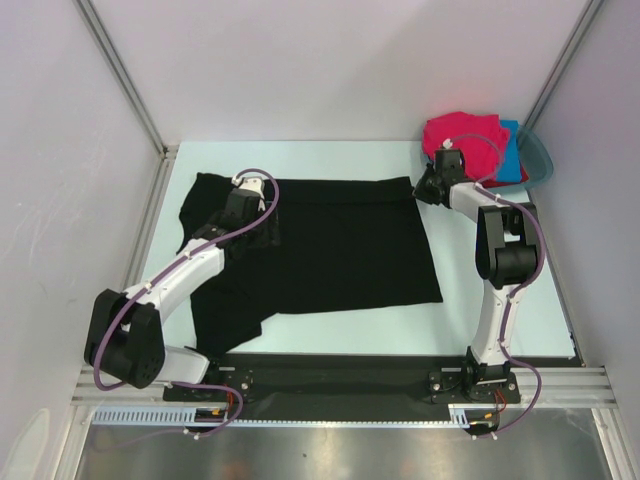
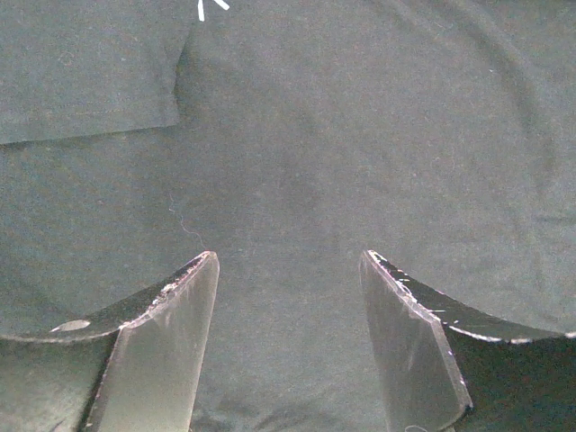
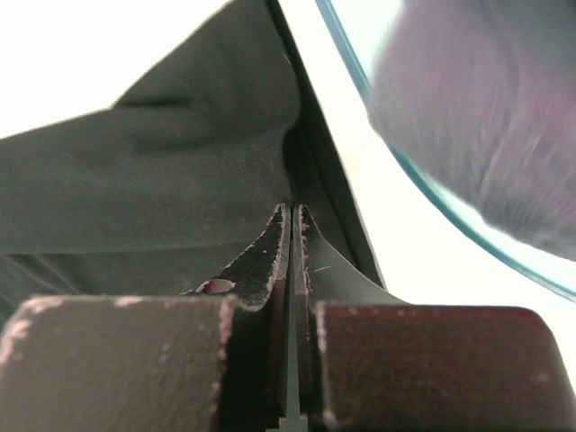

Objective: Fold and stack the t-shirts
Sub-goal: Fold the tshirt

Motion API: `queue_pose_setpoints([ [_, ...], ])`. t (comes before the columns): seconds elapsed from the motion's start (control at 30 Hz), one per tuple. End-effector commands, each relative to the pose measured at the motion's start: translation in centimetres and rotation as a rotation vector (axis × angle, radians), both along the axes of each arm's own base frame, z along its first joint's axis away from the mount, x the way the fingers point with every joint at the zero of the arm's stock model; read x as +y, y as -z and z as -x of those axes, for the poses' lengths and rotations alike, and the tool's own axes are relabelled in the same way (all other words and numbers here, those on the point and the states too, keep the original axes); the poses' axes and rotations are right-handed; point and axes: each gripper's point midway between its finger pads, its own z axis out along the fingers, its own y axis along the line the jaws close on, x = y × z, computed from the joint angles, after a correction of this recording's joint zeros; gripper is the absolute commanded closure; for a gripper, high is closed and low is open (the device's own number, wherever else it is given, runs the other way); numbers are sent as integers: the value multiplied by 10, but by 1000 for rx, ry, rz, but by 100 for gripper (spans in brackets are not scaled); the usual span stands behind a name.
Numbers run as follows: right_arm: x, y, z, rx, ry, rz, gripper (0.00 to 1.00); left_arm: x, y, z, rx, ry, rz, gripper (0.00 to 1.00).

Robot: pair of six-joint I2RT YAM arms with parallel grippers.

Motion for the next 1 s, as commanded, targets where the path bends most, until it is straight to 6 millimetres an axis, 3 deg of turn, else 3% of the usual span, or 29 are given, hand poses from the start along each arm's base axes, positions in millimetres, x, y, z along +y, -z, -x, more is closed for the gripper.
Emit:
queue_pose_setpoints([
  [0.0, -12, -30, -21, -72, 17, 51, 100, -6, -18, -10, -45, -5, 24, 30],
  [0.17, -17, -17, -12, -20, 42, 67, 100, -6, -16, -11, -36, -2, 19, 30],
  [0.47, -9, 3, 13, 43, 40, 55, 100, -7, -14, -11, -27, 2, 15, 31],
  [0.57, -3, 9, 19, 64, 26, 59, 74, -5, -16, -11, -33, -5, 8, 31],
  [0.6, -2, 11, 21, 72, 25, 58, 61, -2, -15, -11, -31, -15, -3, 31],
  [0.67, -4, 12, 25, 77, 37, 80, 53, 2, -18, -11, -43, -37, -8, 31],
  [0.8, -7, -11, 30, 24, 50, 128, 50, 12, -25, -13, -80, -94, -25, 29],
  [0.83, -6, -28, 30, -17, 46, 140, 49, 14, -28, -15, -94, -109, -26, 29],
  [0.97, -6, -66, 33, -82, 41, 181, 48, 20, -36, -20, -121, -147, -44, 27],
])
